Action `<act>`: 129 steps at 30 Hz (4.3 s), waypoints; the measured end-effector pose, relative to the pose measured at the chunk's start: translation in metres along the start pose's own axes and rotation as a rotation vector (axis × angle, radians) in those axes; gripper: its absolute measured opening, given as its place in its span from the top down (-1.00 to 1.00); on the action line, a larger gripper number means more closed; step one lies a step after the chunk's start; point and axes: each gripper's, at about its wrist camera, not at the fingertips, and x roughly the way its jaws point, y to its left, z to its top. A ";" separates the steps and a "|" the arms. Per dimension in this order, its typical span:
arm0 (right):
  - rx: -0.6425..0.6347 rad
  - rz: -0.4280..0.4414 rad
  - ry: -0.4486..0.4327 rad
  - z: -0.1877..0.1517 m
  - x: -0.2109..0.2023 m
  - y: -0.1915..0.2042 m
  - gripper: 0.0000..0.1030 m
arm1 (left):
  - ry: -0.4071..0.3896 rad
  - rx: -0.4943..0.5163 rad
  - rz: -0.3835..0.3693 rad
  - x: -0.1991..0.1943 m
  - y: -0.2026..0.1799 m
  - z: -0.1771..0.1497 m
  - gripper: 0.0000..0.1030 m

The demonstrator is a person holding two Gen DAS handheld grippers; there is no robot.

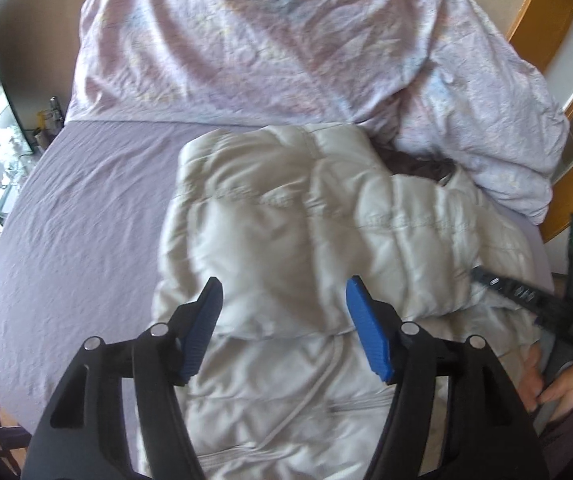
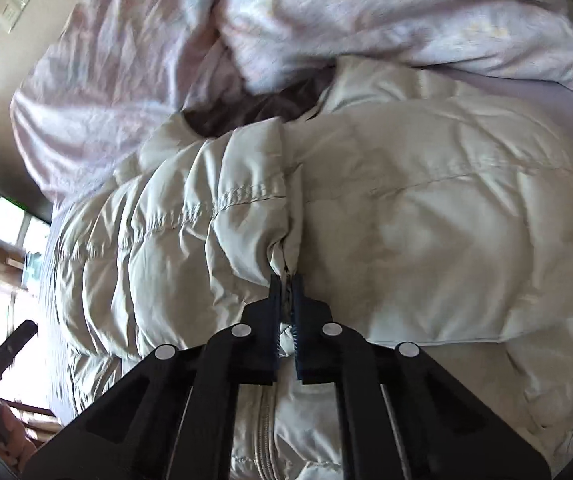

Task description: Fold large clothes

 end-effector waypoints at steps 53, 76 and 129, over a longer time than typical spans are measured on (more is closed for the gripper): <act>0.189 0.164 0.338 -0.132 -0.108 -0.273 -0.43 | 0.239 -0.108 -0.040 -0.013 0.097 -0.161 -0.31; 0.075 0.381 0.287 -0.130 -0.128 -0.253 0.78 | 0.139 -0.118 -0.052 -0.054 0.076 -0.158 0.78; 0.083 0.056 -0.206 0.137 -0.102 -0.153 0.80 | -0.114 -0.123 0.039 0.016 0.038 0.144 0.78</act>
